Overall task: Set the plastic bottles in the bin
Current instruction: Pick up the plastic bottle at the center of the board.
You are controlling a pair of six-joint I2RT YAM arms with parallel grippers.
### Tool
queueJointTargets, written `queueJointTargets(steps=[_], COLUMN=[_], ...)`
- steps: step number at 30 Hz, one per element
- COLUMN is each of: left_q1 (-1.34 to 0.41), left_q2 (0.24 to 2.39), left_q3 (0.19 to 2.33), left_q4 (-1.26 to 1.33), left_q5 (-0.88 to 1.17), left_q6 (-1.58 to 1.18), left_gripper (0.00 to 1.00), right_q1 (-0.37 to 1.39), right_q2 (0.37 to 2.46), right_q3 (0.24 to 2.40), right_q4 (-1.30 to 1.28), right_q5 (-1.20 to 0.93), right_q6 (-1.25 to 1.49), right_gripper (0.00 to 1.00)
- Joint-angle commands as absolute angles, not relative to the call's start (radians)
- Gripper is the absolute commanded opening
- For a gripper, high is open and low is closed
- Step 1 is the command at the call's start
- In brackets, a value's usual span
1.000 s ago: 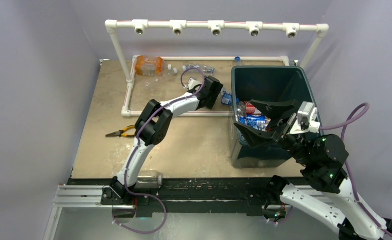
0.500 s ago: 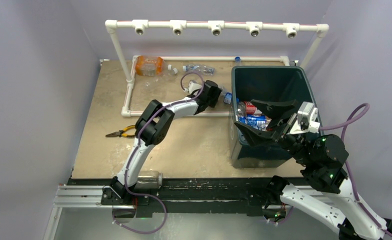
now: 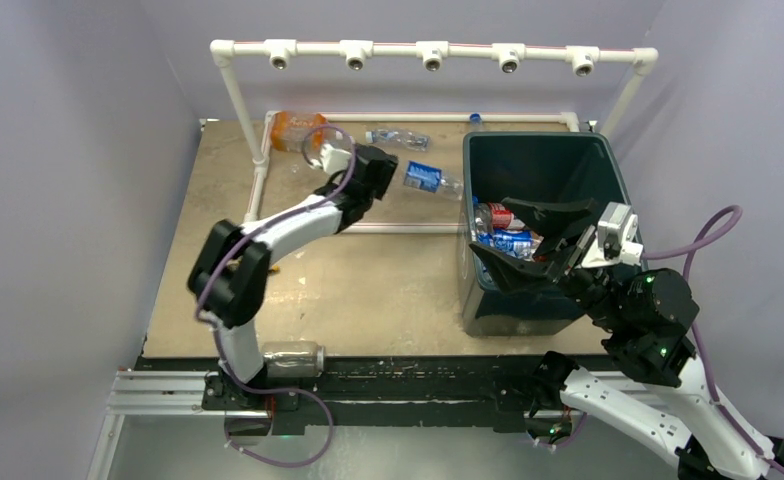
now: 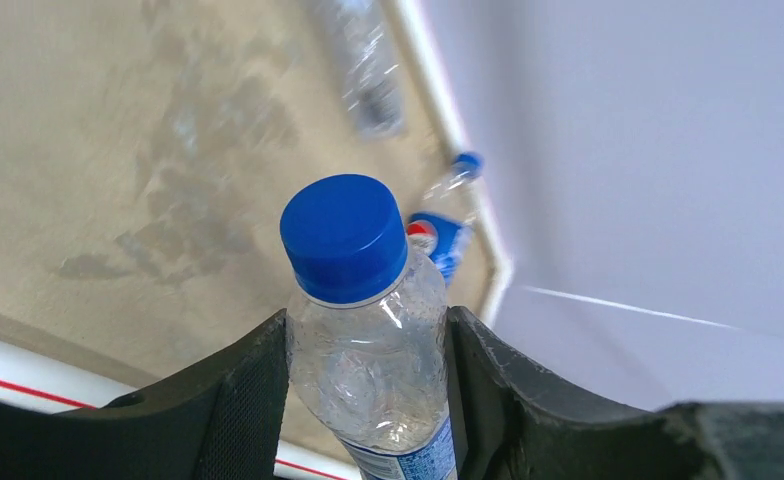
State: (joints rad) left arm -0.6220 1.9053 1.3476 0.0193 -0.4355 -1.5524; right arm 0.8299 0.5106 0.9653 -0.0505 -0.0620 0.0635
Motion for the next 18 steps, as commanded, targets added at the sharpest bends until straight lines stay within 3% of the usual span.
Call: queueJointTargets(steps=[1,9,13,18], left_q1=[-0.595,-0.566,-0.566,-0.566], left_q2=[1.634,1.182,0.973,0.817], left_q3=[1.278,1.205,1.201,1.216], left_q4=[-0.052,-0.174,-0.139,-0.13], left_q5=[-0.588,-0.696,-0.573,-0.266], left_q6=[-1.394,-0.983,-0.704,-0.405], left_gripper=[0.27,0.2,0.19,0.16], right_q1=[0.827,0.827,0.827,0.827], right_q2=[0.534,0.607,0.682,0.834], right_q3=[1.008,1.064,1.127,1.259], right_q4=[0.015,0.075,0.084,0.011], right_q5=[-0.07,-0.147,-0.202,-0.286], right_q6=[0.087,0.13,0.154,0.161], right_gripper=[0.88,0.88,0.88,0.88])
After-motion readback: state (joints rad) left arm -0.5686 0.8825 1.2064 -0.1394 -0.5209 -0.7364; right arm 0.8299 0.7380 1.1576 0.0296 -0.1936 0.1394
